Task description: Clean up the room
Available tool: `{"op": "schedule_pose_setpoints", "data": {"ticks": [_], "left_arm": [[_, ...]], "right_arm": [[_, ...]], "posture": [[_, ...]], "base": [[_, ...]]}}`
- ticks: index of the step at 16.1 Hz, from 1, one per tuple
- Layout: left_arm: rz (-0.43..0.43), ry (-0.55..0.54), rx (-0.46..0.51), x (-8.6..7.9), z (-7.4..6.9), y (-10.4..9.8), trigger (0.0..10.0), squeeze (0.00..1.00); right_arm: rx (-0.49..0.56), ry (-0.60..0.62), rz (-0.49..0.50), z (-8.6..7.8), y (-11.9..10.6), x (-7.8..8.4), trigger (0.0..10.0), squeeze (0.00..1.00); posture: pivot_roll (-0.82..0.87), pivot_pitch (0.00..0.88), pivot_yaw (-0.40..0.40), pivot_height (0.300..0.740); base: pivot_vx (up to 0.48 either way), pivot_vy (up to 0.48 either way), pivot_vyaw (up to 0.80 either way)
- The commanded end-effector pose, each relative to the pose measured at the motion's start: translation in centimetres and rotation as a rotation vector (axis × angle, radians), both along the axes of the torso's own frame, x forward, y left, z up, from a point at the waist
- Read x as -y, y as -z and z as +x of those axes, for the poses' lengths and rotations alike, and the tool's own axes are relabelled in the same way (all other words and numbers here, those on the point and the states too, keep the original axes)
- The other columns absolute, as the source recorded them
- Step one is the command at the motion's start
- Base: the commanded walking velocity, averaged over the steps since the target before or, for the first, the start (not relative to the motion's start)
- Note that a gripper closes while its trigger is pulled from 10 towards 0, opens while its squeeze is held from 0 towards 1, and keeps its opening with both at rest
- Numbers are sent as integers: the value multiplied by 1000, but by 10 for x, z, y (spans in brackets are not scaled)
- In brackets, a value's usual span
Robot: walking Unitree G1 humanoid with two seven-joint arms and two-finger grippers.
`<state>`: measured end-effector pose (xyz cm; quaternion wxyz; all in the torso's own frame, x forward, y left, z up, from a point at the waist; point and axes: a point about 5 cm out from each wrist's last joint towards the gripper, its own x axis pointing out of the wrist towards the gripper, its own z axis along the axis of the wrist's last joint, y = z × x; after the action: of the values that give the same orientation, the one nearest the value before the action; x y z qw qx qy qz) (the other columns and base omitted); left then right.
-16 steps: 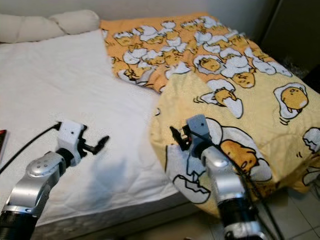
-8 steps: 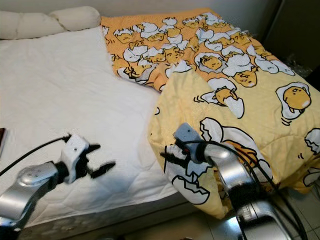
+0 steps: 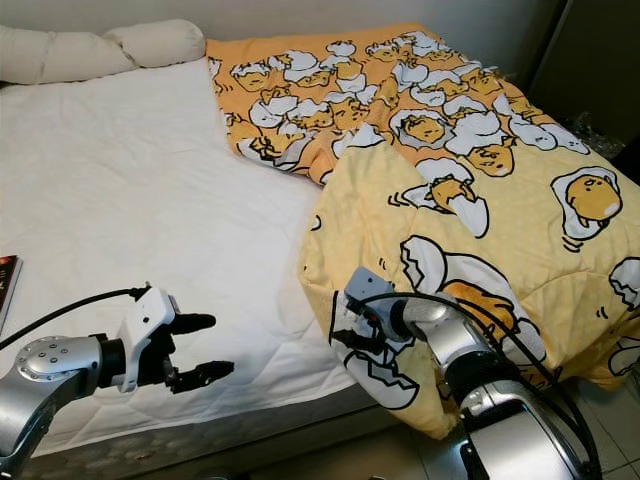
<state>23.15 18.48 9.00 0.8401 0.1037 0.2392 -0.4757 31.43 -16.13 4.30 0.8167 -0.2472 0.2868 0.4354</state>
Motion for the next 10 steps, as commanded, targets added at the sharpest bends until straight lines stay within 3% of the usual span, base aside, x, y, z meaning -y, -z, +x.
{"op": "schedule_pose_setpoints", "data": {"ticks": [1, 10], "left_arm": [[11, 12, 5, -1, -1, -2, 10000, 0], [25, 10, -4, -1, 1, -2, 10000, 0]], "right_arm": [[27, -4, 6, 5, -6, -2, 0, 0], [-7, 10, -44, 4, 2, 7, 0, 0]], "posture": [[97, 0, 57, 740], [87, 0, 62, 740]], "base": [[0, 0, 0], [0, 0, 0]]}}
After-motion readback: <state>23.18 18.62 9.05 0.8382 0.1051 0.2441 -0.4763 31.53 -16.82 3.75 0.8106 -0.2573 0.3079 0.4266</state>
